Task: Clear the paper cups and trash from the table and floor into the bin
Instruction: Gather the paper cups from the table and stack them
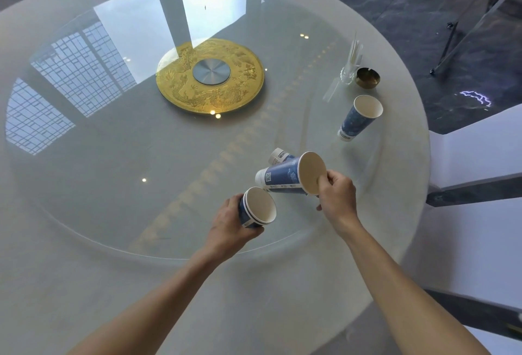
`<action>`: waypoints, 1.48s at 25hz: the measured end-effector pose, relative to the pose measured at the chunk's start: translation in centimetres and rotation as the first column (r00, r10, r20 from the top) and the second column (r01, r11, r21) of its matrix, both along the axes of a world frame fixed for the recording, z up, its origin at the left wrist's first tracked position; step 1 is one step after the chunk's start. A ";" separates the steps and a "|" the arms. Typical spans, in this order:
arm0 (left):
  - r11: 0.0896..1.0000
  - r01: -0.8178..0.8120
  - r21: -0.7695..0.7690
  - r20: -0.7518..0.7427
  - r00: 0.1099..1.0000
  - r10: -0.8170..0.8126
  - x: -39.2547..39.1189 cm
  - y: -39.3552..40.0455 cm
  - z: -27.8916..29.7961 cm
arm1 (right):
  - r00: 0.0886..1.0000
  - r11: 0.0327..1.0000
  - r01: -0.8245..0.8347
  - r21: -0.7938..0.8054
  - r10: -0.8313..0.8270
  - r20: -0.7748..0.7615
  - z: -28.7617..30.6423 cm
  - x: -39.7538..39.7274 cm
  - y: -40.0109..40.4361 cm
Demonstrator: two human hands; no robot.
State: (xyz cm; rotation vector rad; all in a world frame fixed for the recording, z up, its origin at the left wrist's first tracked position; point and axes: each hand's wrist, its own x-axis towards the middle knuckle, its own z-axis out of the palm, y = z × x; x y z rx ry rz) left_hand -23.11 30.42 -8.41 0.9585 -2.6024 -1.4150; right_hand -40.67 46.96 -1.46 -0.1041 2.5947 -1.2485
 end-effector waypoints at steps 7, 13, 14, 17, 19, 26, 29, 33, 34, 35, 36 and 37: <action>0.999 0.000 -0.050 0.046 0.999 0.002 0.4 -0.5 -0.6 | 0.999 0.998 0.046 -0.048 -0.047 -0.008 -0.5 1.0 0.6; 0.990 0.071 -0.124 0.028 0.997 -0.068 1.4 -1.4 0.3 | 0.964 0.984 -0.173 -0.035 0.177 0.198 -1.6 2.1 0.3; 0.986 0.101 -0.133 0.012 0.995 -0.100 1.7 -1.4 0.5 | 0.944 0.975 -0.217 -0.050 0.222 0.243 -1.7 2.6 0.0; 0.983 0.131 -0.131 -0.026 0.990 -0.136 2.5 -1.6 0.8 | 0.895 0.944 -0.313 -0.101 0.329 0.300 -2.4 4.7 -0.7; 0.983 0.131 -0.126 -0.038 0.990 -0.137 3.1 -1.6 0.8 | 0.890 0.936 -0.341 -0.084 0.351 0.291 -3.2 6.2 -1.3; 0.994 0.081 -0.075 -0.039 0.996 -0.084 6.1 -2.5 0.3 | 0.872 0.925 -0.359 -0.125 0.380 0.309 -6.0 8.9 -3.3; 0.999 -0.005 -0.038 -0.052 0.999 0.003 7.6 -3.2 0.1 | 0.925 0.986 0.118 -0.121 -0.065 0.375 -7.9 7.6 -3.3; 0.997 -0.072 -0.019 -0.041 0.997 0.071 9.1 -3.6 0.0 | 0.829 0.907 0.384 -0.171 -0.258 0.496 -10.3 6.2 -2.7; 0.997 -0.077 -0.013 -0.035 0.996 0.076 9.5 -3.6 0.0 | 0.842 0.917 0.360 -0.173 -0.239 0.483 -10.9 6.0 -2.7; 0.997 -0.077 -0.010 -0.032 0.997 0.076 9.8 -3.7 -0.1 | 0.862 0.932 0.320 -0.169 -0.212 0.461 -11.3 5.9 -2.9; 0.997 -0.072 -0.010 -0.030 0.997 0.071 10.1 -3.7 -0.2 | 0.878 0.945 0.284 -0.160 -0.189 0.440 -11.6 5.7 -3.0; 0.998 -0.063 -0.008 -0.027 0.998 0.063 10.3 -3.8 -0.3 | 0.887 0.951 0.267 -0.154 -0.180 0.426 -11.8 5.4 -3.1</action>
